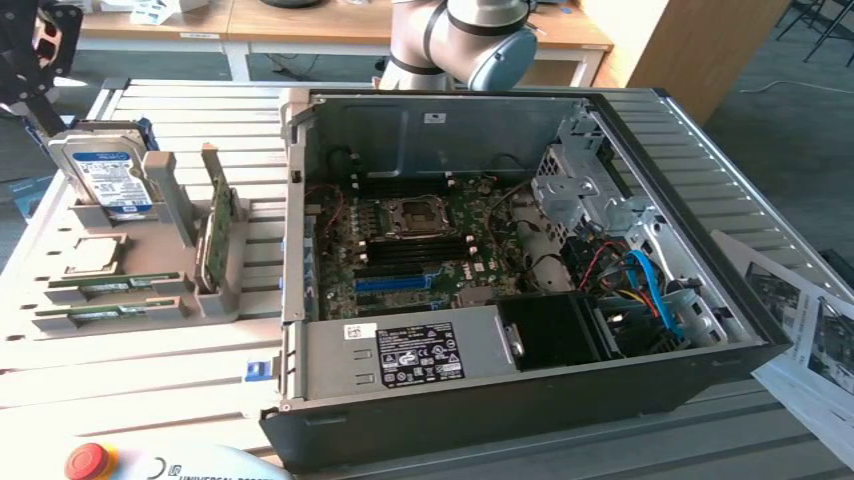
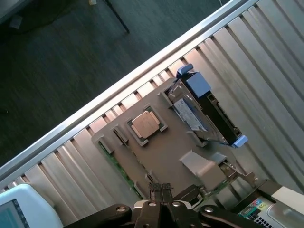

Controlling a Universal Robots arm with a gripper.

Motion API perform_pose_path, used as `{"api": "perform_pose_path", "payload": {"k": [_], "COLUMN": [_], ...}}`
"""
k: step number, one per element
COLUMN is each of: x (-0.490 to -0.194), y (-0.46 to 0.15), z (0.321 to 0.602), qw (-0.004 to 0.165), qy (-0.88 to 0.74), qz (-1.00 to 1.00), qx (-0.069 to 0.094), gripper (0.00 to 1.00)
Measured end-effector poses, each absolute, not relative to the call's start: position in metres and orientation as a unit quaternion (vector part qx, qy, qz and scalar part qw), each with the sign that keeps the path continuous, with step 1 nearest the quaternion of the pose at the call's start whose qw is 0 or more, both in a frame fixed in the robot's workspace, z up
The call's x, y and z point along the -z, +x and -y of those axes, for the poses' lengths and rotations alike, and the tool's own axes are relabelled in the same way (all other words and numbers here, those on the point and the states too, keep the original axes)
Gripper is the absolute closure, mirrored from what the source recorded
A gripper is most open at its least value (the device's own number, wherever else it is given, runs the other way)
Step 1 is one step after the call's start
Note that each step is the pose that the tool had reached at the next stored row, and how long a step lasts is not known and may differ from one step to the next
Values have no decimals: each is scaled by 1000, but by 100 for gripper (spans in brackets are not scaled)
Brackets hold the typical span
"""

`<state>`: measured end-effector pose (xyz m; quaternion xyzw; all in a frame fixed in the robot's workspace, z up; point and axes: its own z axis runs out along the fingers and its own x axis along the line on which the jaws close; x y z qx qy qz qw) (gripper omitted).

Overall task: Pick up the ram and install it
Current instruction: 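Pick up the ram and move it above insertion slot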

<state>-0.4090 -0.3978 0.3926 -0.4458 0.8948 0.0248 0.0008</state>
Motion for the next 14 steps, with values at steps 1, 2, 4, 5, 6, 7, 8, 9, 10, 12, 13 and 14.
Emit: {"api": "perform_pose_path", "payload": {"k": [1, 2, 4, 5, 6, 7, 8, 9, 10, 12, 13, 14], "x": [-393, -393, -392, -392, -392, -392, -392, -392, -392, -392, -392, -392], "y": [-409, -409, -409, -409, -409, -409, -409, -409, -409, -409, -409, -409], "z": [398, 398, 398, 398, 398, 398, 398, 398, 398, 398, 398, 398], "qw": [1, 0, 0, 0, -1, -1, -1, -1, -2, -2, -2, -2], "qy": [-454, -462, -478, -486, -494, -502, -509, -517, -526, -541, -548, -556], "qz": [-891, -887, -878, -874, -869, -865, -860, -856, -850, -841, -836, -831], "qx": [-25, -25, -25, -25, -25, -25, -25, -25, -25, -25, -25, -25], "gripper": [89, 89, 89, 89, 89, 89, 89, 89, 89, 89, 89, 89]}}
